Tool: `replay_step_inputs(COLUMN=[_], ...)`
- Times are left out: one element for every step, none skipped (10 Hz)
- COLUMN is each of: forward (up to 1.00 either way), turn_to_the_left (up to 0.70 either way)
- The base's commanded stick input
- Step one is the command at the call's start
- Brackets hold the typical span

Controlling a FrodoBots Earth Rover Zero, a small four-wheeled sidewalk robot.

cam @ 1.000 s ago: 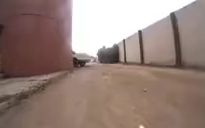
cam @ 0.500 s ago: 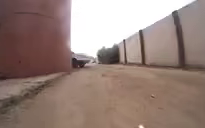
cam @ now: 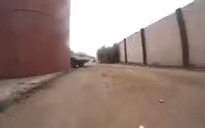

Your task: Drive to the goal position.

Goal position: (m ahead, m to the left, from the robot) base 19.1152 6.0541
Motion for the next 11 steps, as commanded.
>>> replay_step_inputs(forward=[0.5,0.5,0.5,0.5,0.5,0.5,0.5,0.5,0.5,0.5,0.5], turn_to_the_left=[0.0,0.0,0.0,-0.23,-0.5,-0.27,0.0,0.0,0.0,0.0,0.0])
